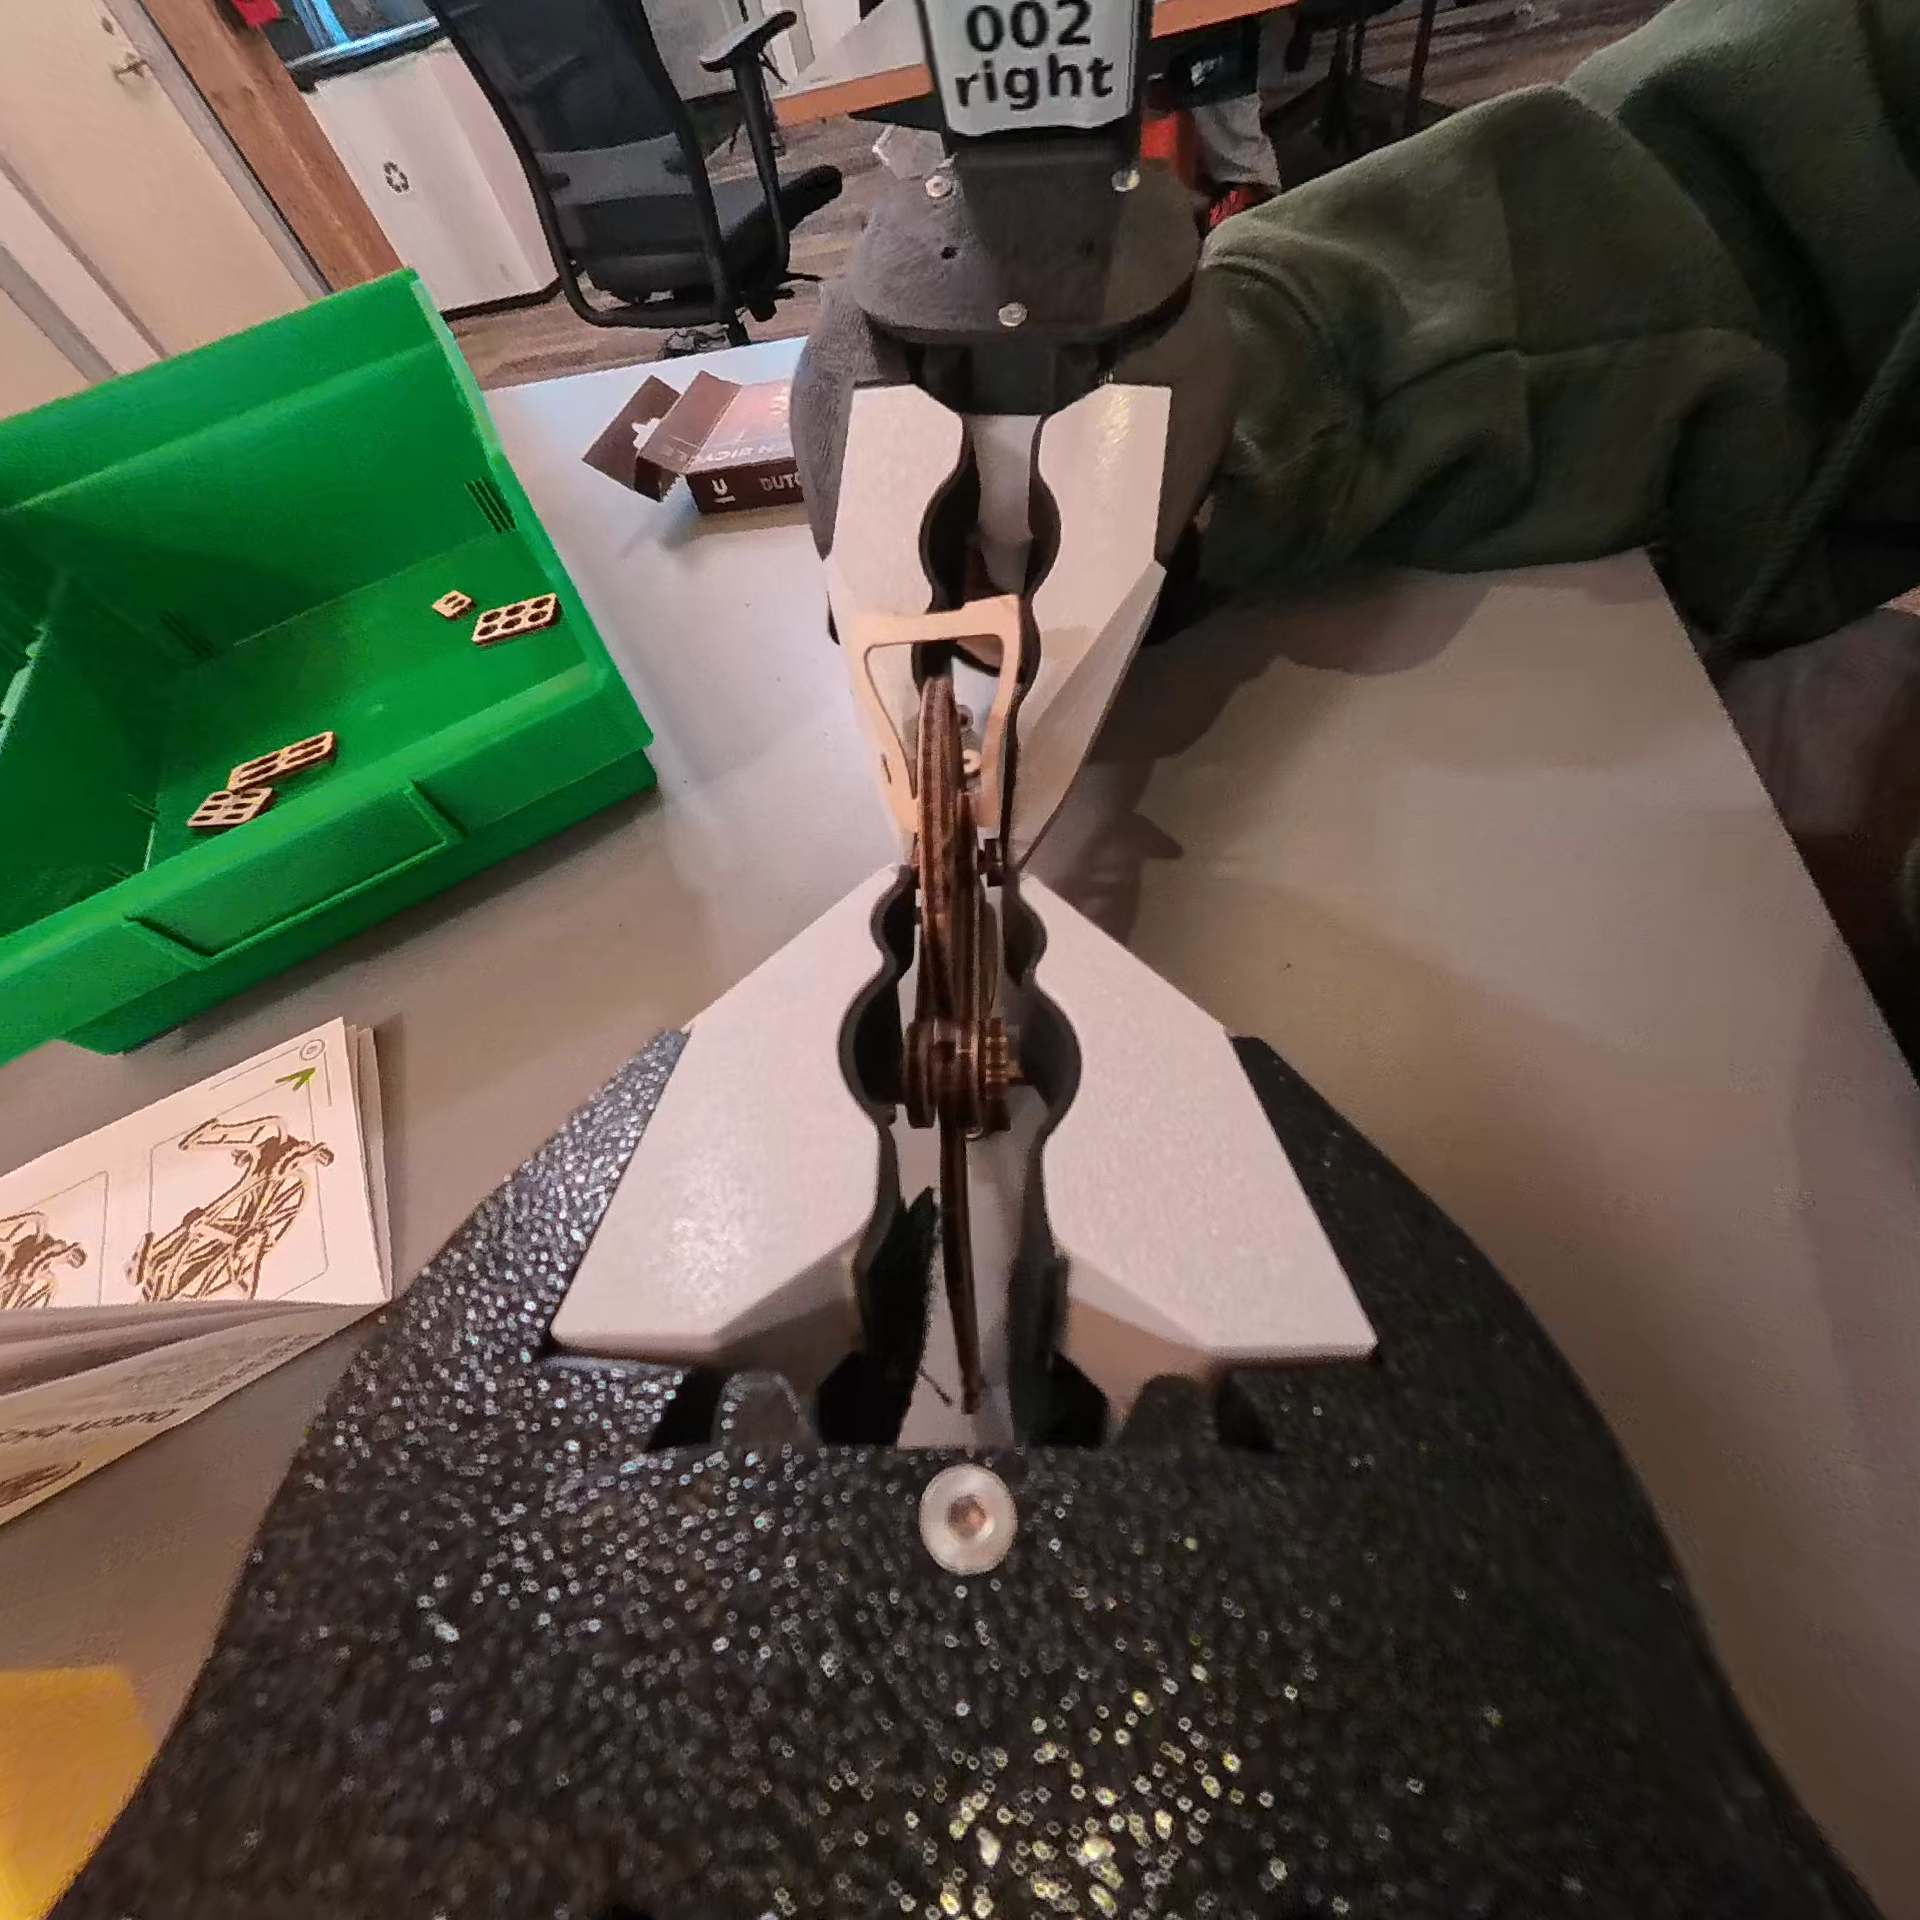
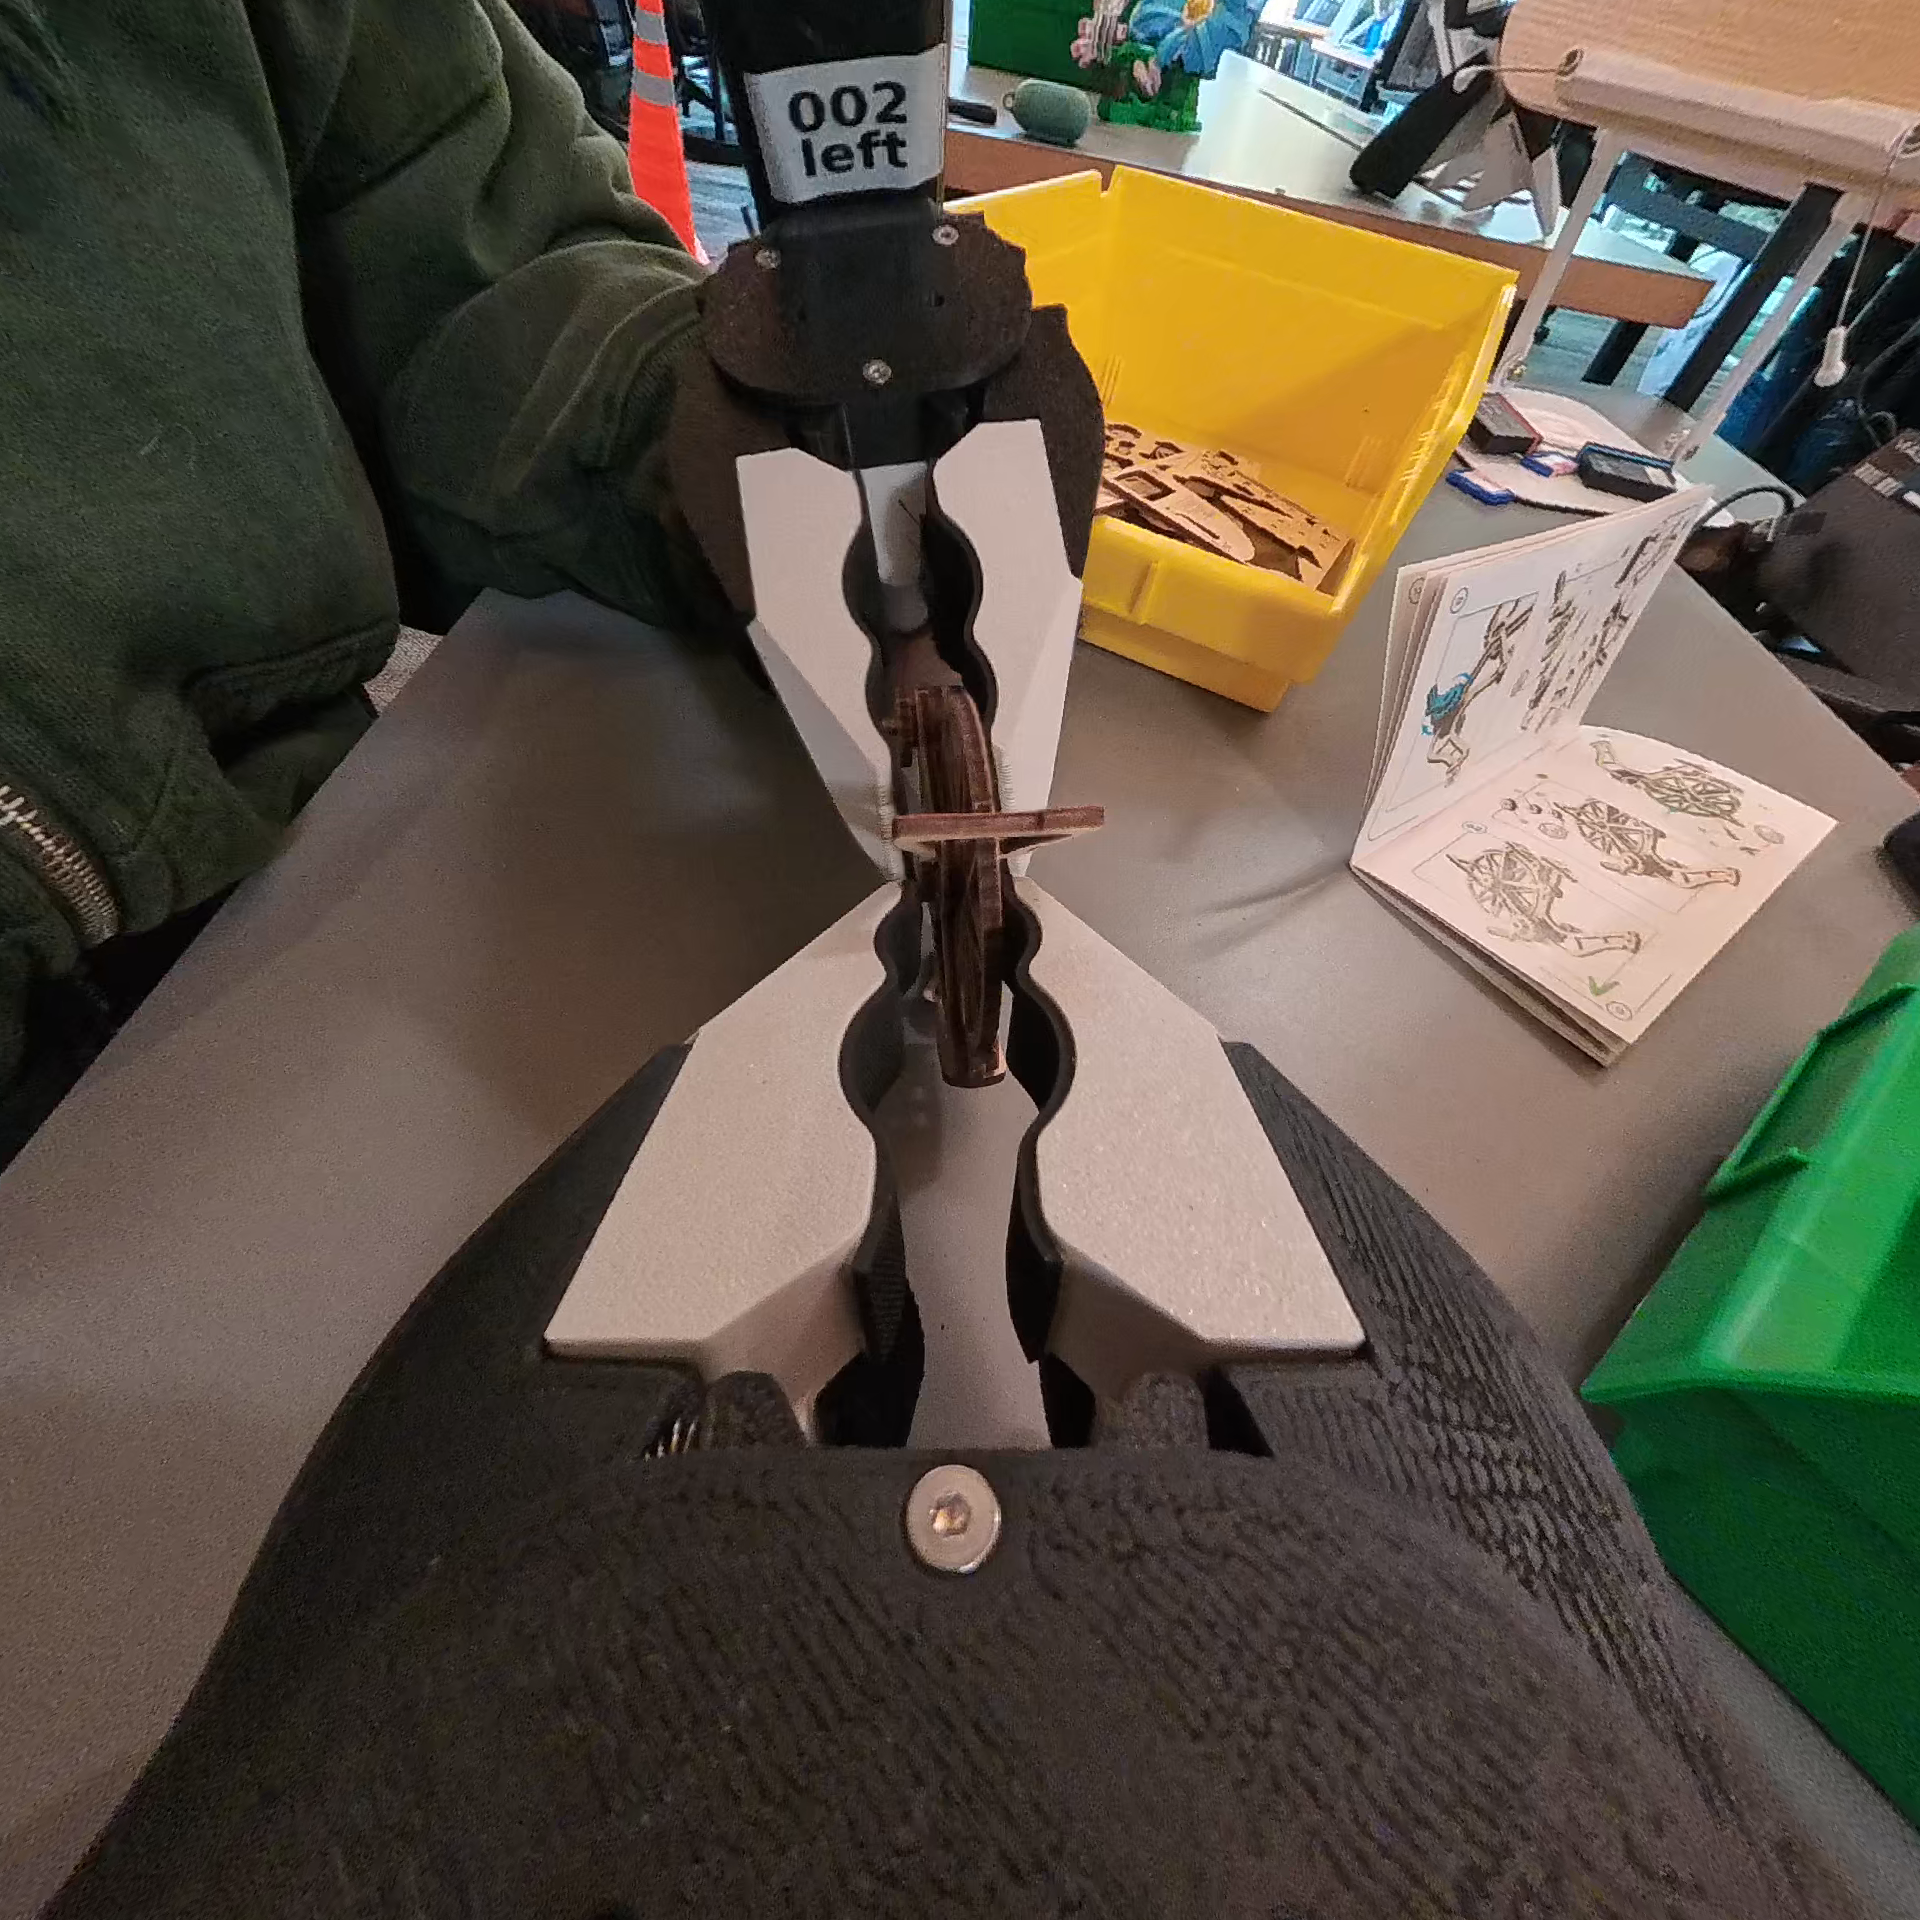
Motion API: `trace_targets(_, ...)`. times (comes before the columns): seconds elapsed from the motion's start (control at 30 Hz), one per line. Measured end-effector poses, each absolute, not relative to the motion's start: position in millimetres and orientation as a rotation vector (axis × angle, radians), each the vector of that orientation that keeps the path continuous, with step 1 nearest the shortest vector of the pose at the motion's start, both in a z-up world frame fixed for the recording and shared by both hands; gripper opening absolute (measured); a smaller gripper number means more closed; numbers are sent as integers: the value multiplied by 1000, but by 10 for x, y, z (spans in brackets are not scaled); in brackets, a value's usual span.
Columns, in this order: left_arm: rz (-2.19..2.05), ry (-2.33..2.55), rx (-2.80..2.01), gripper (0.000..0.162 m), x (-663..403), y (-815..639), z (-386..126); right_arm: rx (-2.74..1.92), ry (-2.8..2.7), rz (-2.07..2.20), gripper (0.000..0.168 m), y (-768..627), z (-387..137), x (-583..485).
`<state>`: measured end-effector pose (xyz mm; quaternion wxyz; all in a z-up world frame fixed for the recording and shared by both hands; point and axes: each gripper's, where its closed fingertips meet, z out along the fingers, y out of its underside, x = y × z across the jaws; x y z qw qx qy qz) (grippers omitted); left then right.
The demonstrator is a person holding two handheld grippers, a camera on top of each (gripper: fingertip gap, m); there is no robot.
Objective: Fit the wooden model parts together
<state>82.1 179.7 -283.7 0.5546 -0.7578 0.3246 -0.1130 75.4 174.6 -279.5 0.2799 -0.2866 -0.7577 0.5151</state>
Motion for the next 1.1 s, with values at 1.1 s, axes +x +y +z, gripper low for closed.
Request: trace_targets(1.1,-579,478,-1804,24,628,1865,-2682,-1818,-1995,1913,4,1835,-2952,893)
